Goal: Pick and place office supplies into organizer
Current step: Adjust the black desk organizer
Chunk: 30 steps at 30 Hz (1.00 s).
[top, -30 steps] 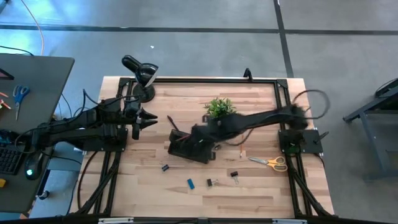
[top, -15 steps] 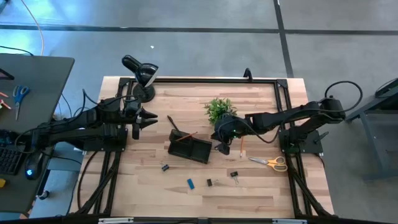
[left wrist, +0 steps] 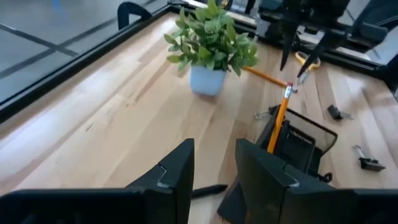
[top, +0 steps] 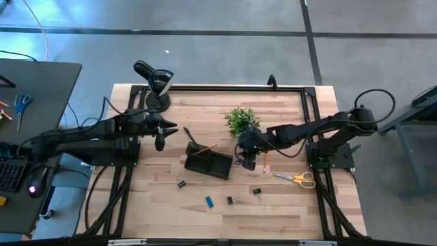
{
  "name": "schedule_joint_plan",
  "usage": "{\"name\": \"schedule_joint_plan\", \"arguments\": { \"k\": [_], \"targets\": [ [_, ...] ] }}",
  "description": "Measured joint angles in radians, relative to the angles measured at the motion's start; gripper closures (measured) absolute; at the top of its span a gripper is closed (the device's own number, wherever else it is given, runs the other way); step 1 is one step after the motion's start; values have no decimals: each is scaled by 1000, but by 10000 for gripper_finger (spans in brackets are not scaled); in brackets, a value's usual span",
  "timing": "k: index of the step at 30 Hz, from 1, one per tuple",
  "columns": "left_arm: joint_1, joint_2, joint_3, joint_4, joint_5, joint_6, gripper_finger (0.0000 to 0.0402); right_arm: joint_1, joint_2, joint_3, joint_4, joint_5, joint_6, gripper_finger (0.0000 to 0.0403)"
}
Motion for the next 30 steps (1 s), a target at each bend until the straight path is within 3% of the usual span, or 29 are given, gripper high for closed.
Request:
{"name": "schedule_joint_plan", "arguments": {
  "k": [10,17,30],
  "targets": [
    [0,95,0,93,-35,-26,295,41,184,7,291,105,-67,274],
    [0,138,-1,117,-24,-17,295,30,288,98,206,124,-110,274],
    [-1,137,0,130,34,-18,296,1,368,139,204,29,-145,274]
  ]
}}
